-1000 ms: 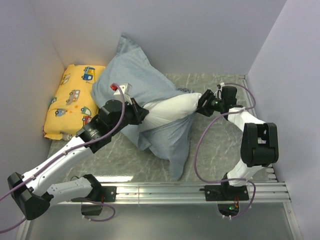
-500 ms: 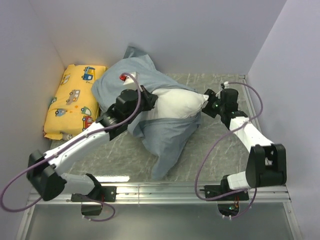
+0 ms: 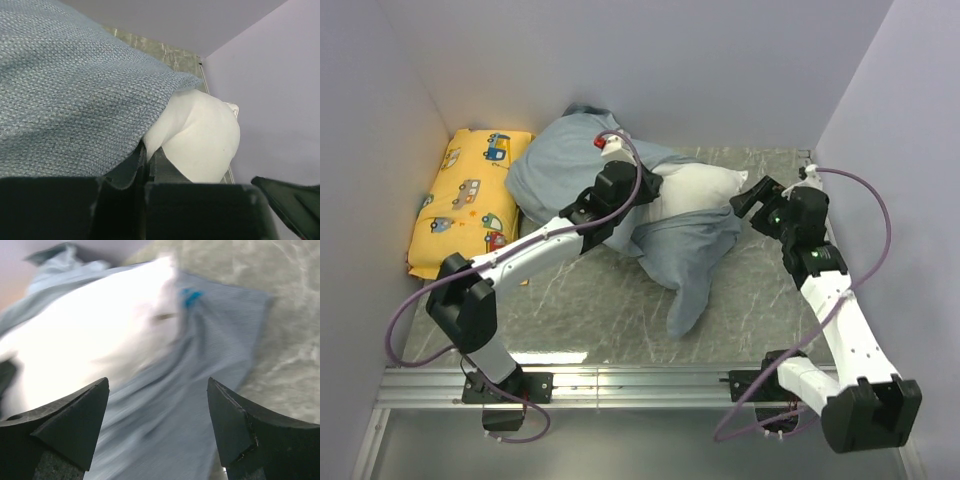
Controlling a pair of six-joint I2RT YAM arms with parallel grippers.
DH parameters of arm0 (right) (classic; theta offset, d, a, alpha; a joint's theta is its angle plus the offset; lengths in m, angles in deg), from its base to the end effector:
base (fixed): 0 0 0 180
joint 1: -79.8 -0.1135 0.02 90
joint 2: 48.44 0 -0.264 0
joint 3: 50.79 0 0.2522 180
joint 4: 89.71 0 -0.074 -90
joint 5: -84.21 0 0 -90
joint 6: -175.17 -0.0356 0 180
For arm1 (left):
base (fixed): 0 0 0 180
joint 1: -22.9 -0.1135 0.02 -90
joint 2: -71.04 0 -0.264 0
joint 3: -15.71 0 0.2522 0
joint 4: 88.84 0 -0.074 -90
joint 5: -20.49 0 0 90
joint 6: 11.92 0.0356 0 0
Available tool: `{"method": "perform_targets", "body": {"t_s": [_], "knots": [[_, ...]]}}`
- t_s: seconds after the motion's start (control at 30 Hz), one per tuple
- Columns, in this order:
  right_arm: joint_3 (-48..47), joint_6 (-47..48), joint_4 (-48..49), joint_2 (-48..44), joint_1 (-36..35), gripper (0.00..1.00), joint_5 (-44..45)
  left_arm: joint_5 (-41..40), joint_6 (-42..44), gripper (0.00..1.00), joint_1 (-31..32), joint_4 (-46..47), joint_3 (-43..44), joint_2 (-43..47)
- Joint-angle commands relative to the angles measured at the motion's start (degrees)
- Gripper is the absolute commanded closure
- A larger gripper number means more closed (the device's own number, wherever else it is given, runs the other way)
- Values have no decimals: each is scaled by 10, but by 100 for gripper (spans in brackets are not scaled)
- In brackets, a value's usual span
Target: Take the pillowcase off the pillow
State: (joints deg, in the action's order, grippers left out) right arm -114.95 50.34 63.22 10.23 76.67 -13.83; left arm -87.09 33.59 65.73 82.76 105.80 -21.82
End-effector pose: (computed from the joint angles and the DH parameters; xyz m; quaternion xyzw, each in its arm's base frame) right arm 0.2347 0.0178 0.3230 0.1874 0.8043 0.2372 0.5115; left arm 0.2940 -0.2579 0.3441 -0.1081 0.7620 -0.3478 0.5355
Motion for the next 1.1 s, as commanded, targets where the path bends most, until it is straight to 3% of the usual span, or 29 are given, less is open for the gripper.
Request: {"method": "perform_targets", "body": {"t_s": [0.0,0.2,0.47,0.87,0.9,1.0,1.03,1.07], "knots": [[-26,22,-17,-36,-79,14,26,-21,-8,100,-7,54,47,-18],[-33,36,-55,-15,-275,14,121,-15,3,100,-6,40,84,-50],[-25,18,-121,11,-407,17,275,-22,14,100,-10,24,125,-73],[59,-16,-152,-79,-427,19,347,-8,11,100,-27,3,156,-73],[64,-17,-150,-77,-427,21,349,-6,12,100,-30,4,154,-69],[70,-16,-133,-74,-427,40,352,-3,10,100,-35,4,151,-62],[70,-14,-130,-74,-428,67,353,-2,10,100,-36,3,152,-61],[67,-15,-132,-77,-427,80,353,-1,11,100,-38,3,153,-61]]}}
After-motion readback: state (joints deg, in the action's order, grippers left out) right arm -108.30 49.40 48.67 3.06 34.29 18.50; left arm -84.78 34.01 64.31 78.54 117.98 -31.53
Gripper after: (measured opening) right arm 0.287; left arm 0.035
